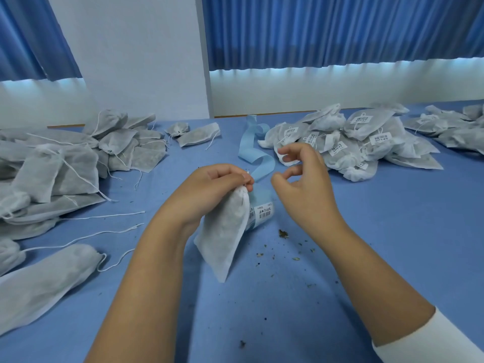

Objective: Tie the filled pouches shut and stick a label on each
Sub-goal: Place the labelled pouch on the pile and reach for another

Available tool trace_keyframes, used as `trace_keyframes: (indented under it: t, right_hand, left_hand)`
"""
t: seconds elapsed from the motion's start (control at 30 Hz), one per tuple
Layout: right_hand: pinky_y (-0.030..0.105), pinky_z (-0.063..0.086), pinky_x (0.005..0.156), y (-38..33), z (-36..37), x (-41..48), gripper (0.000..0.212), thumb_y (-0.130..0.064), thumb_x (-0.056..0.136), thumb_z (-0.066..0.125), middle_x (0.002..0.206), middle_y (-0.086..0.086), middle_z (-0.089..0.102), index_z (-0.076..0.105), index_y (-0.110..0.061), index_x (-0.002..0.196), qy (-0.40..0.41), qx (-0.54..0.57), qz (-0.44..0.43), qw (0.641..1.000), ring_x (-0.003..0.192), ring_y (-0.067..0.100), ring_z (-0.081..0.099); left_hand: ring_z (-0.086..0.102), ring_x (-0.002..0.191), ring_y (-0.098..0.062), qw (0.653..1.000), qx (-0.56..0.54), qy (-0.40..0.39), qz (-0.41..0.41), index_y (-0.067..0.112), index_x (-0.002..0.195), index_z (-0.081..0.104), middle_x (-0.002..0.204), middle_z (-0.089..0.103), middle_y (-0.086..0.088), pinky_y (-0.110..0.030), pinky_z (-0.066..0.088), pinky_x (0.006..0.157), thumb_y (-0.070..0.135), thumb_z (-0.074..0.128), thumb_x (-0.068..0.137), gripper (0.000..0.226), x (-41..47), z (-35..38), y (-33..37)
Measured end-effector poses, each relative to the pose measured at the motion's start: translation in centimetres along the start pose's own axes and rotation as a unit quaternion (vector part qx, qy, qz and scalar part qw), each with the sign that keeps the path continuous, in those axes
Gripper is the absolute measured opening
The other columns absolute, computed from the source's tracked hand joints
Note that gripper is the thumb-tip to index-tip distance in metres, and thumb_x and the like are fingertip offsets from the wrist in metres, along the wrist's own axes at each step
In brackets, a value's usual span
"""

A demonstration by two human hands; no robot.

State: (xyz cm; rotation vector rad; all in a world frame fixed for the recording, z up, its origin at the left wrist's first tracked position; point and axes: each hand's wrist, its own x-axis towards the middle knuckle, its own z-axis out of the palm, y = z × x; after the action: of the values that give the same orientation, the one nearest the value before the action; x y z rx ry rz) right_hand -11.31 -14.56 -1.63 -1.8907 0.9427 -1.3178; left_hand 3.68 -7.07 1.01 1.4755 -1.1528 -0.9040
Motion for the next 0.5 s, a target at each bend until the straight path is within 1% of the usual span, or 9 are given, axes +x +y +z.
trace_keyframes:
  t: [0.03,0.07,0.13,0.2,0.27,0.37,0.5]
  right_hand:
    - [0.005,0.040,0.071,-0.18,-0.04,0.03,0.031,-0.002,0.082,0.061,0.103,-0.004,0.055,0.053,-0.027,0.098,0.011,0.029,0.016,0.999,0.068,-0.001,0.054]
    - [0.008,0.042,0.067,-0.33,-0.05,0.05,0.029,-0.001,0.082,0.061,0.094,-0.005,0.058,0.052,-0.026,0.092,0.005,0.063,0.034,0.997,0.064,-0.001,0.052]
    - [0.015,0.046,0.059,-0.54,0.07,-0.02,0.025,0.000,0.084,0.064,0.083,-0.003,0.064,0.052,-0.021,0.089,-0.045,0.134,0.075,0.987,0.063,0.004,0.054]
    - [0.019,0.048,0.056,-0.64,0.30,-0.23,0.022,0.000,0.086,0.066,0.086,0.003,0.070,0.052,-0.017,0.090,-0.091,0.192,0.102,0.972,0.068,0.010,0.060]
    - [0.020,0.051,0.059,-0.62,0.53,-0.39,0.021,0.000,0.087,0.067,0.090,0.004,0.073,0.053,-0.015,0.091,-0.110,0.237,0.112,0.959,0.076,0.011,0.066]
    - [0.020,0.054,0.065,-0.51,0.79,-0.45,0.021,0.000,0.087,0.068,0.092,0.002,0.075,0.054,-0.015,0.093,-0.116,0.272,0.118,0.948,0.083,0.008,0.070]
    - [0.020,0.054,0.064,-0.37,0.62,-0.33,0.020,-0.001,0.088,0.068,0.088,0.000,0.075,0.055,-0.016,0.092,-0.120,0.307,0.119,0.937,0.082,0.008,0.070]
  left_hand:
    - [0.065,0.072,0.001,1.000,-0.011,0.008,0.000,0.022,0.074,0.073,0.079,0.074,0.009,-0.012,0.045,0.063,0.016,0.064,0.092,0.021,0.03,0.00,0.03]
    - [0.064,0.072,0.001,1.000,-0.019,0.012,0.003,0.023,0.074,0.072,0.080,0.074,0.010,-0.014,0.045,0.064,0.017,0.063,0.093,0.021,0.07,-0.01,0.03]
    - [0.063,0.075,-0.001,0.999,-0.035,0.016,0.012,0.024,0.073,0.071,0.081,0.073,0.010,-0.018,0.044,0.071,0.017,0.062,0.094,0.024,0.14,-0.08,-0.01]
    - [0.063,0.080,-0.005,0.999,-0.048,0.014,0.018,0.024,0.071,0.072,0.083,0.073,0.008,-0.023,0.044,0.079,0.015,0.061,0.094,0.027,0.16,-0.11,-0.01]
    - [0.064,0.083,-0.006,0.998,-0.052,0.008,0.025,0.025,0.070,0.072,0.085,0.073,0.006,-0.026,0.044,0.083,0.014,0.061,0.095,0.030,0.16,-0.08,-0.03]
    - [0.065,0.082,-0.005,0.998,-0.053,0.000,0.032,0.028,0.070,0.073,0.085,0.073,0.007,-0.024,0.044,0.080,0.016,0.060,0.095,0.030,0.14,-0.08,-0.06]
    - [0.064,0.079,-0.005,0.998,-0.058,-0.012,0.030,0.031,0.070,0.074,0.086,0.074,0.009,-0.027,0.043,0.077,0.019,0.061,0.094,0.030,0.07,-0.16,0.05]
